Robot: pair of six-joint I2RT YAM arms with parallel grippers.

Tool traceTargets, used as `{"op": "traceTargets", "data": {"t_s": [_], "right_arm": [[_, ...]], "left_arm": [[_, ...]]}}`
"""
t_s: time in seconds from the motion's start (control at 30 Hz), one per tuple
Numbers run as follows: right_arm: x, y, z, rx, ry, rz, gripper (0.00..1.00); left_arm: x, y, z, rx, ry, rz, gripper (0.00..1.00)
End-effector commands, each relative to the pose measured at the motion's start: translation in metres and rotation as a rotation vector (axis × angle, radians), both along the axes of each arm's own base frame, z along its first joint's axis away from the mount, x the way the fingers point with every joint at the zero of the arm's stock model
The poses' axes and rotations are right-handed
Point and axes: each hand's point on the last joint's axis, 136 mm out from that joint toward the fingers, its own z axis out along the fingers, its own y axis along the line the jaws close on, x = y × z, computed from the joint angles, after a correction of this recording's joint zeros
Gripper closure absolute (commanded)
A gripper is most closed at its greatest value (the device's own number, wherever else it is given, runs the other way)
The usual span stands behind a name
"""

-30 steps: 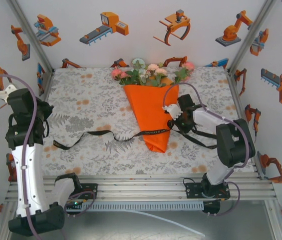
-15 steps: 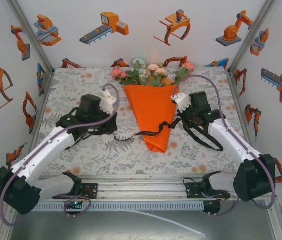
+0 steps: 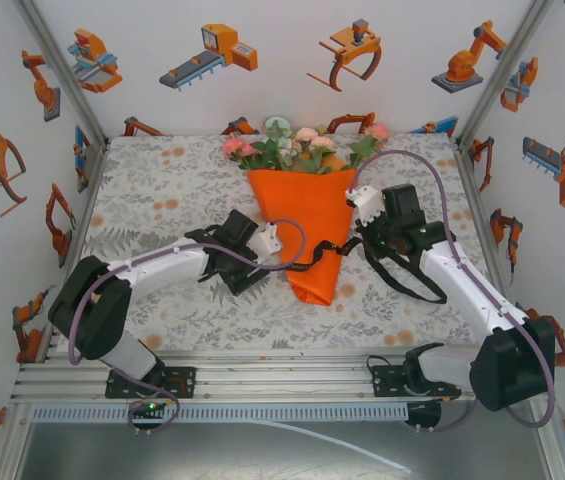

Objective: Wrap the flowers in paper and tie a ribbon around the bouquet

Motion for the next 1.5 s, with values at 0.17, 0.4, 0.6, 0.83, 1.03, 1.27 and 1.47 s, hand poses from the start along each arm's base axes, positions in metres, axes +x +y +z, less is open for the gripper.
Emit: {"op": "traceTargets", "data": {"t_s": [0.17, 0.4, 0.6, 0.83, 1.03, 1.27, 1.47], "right_arm": [[-0.009, 0.001, 0.015, 0.036, -0.018, -0.017, 1.00], [-0.032, -0.022, 0.046, 0.079, -0.102, -0.148, 1.00], [-0.090, -0.023, 0.058, 0.310, -0.096, -0.201, 1.00], [-0.122, -0.004, 0.045, 0.546, 0.008, -0.189, 0.94], [-0.096, -0.040, 0.021, 0.410, 0.035, -0.469, 0.52], [-0.068, -0.096, -0.003, 0.332, 0.095, -0.973, 0.51], [-0.064, -0.127, -0.052, 0.307, 0.371, -1.291, 0.41]], "left_arm": [[0.017, 0.006, -0.010, 0.098, -0.083, -0.025, 0.85], [0.040, 0.039, 0.061, -0.016, -0.344, 0.294, 1.00], [0.012, 0.077, 0.124, -0.382, -0.472, 0.590, 1.00], [-0.010, 0.133, 0.105, -0.467, -0.507, 0.868, 1.00], [0.000, 0.120, 0.087, -0.434, -0.480, 0.854, 0.90], [0.013, 0.129, 0.070, -0.332, -0.494, 0.960, 0.79], [0.022, 0.137, 0.076, -0.394, -0.461, 1.085, 0.54]]}}
